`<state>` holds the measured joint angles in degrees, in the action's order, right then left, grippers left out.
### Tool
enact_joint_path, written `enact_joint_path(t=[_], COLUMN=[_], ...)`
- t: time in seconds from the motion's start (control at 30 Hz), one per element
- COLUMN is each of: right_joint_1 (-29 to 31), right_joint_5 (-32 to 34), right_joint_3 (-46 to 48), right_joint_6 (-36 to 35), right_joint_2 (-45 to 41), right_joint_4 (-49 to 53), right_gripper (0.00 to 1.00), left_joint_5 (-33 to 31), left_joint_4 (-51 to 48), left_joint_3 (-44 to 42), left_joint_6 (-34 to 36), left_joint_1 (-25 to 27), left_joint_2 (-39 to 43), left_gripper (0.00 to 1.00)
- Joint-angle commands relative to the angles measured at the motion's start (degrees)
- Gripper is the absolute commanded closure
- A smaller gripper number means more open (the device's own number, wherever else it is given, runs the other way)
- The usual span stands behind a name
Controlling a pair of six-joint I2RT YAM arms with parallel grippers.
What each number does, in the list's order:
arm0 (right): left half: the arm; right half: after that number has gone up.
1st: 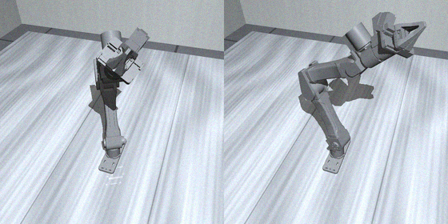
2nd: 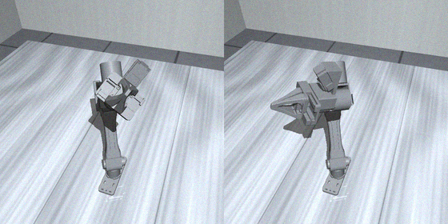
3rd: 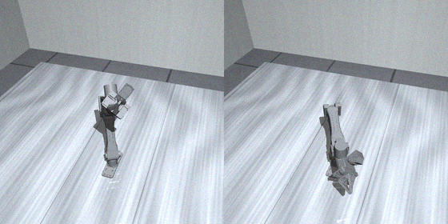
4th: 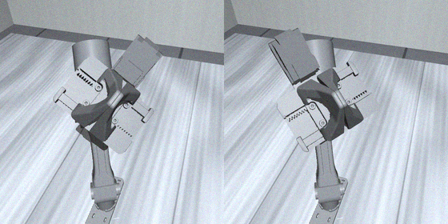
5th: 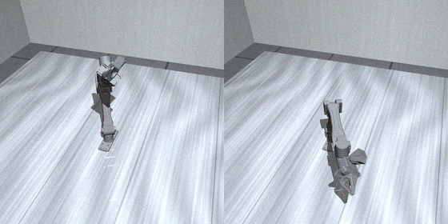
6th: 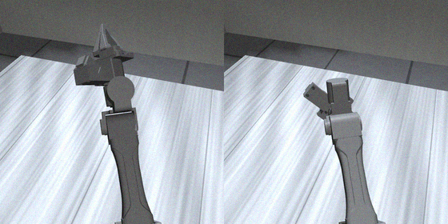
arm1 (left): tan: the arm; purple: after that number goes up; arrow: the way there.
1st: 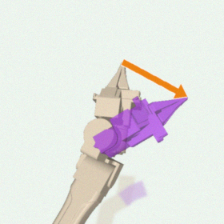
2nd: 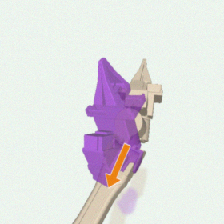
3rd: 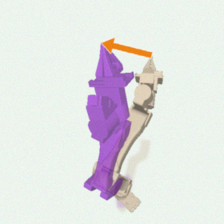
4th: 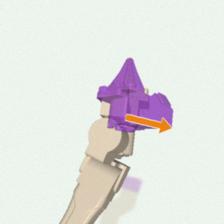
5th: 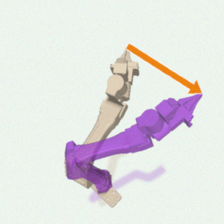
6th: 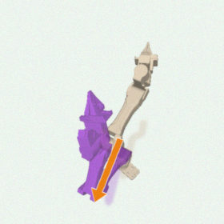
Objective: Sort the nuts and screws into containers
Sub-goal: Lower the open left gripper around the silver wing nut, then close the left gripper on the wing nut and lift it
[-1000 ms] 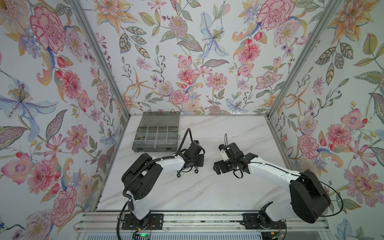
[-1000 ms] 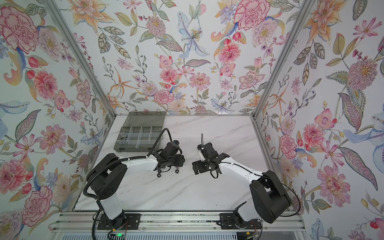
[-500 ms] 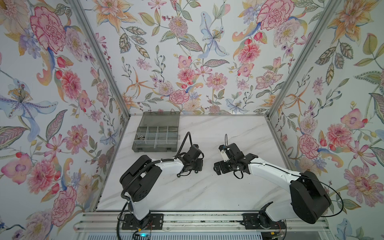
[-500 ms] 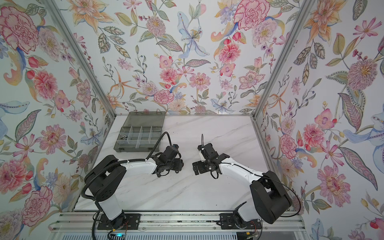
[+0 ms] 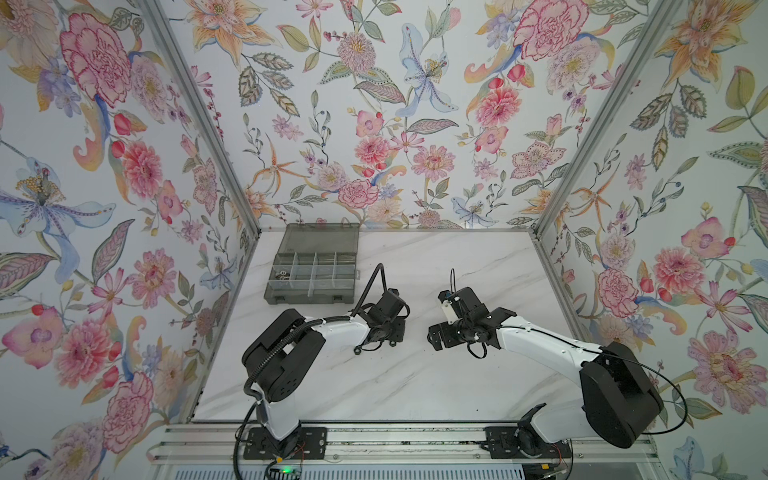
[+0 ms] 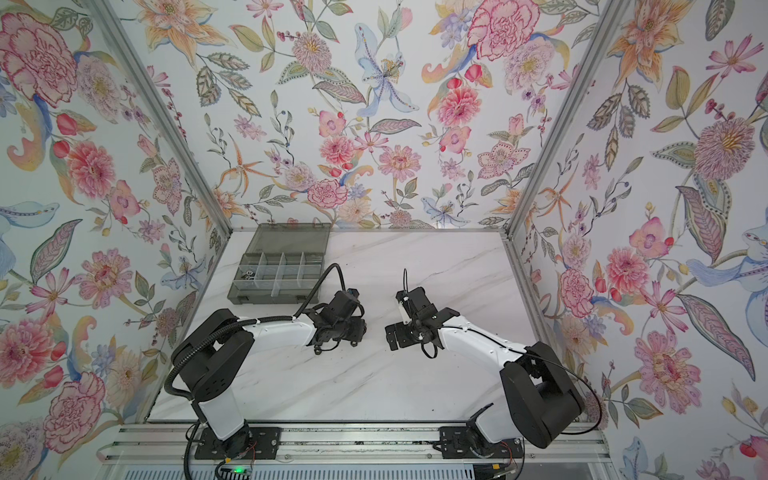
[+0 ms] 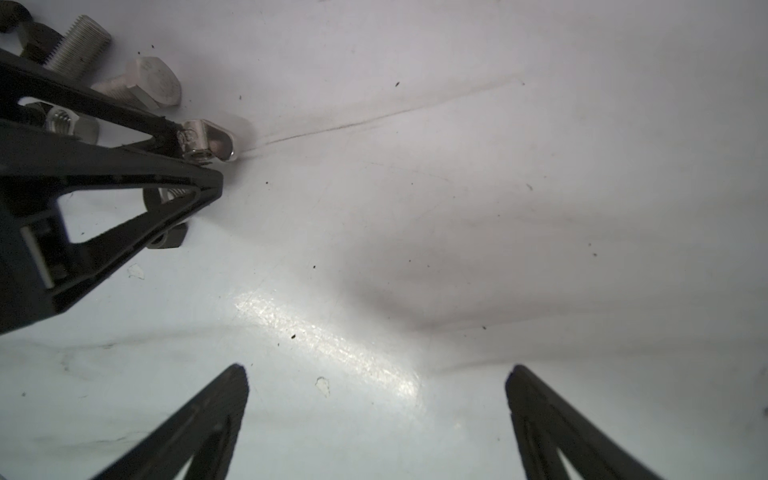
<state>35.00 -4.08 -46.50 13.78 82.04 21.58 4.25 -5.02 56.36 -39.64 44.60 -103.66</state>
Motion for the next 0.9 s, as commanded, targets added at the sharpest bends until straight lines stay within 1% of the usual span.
enact_joint_path(t=[0.0, 0.37, 0.63, 0.87], right_joint_1=[0.15, 0.06, 0.05, 0.06], right_joint_5=[0.12, 0.14, 0.18, 0.28], right_joint_3=[0.93, 1.15, 1.04, 0.88], right_joint_6=[0.59, 0.6, 0.54, 0.43], right_joint_2=[-1.32, -1.39, -1.09, -1.01], right_joint_4=[0.21, -0.05, -0.06, -0.08], right_gripper=[0.01, 0.01, 0.01, 0.01], left_joint_5=[-2.22, -3.63, -3.66, -3.67], left_joint_4=[-4.06, -6.75, -7.02, -8.14], left_joint_3=[2.57, 4.02, 4.67, 6.98], left_joint_6=[2.19, 4.04, 5.31, 6.78], left_joint_1=[0.42, 0.45, 0.4, -0.08], left_joint_2=[-2.1, -3.38, -4.83, -6.64], left_gripper=[0.54, 0.57, 0.64, 0.64])
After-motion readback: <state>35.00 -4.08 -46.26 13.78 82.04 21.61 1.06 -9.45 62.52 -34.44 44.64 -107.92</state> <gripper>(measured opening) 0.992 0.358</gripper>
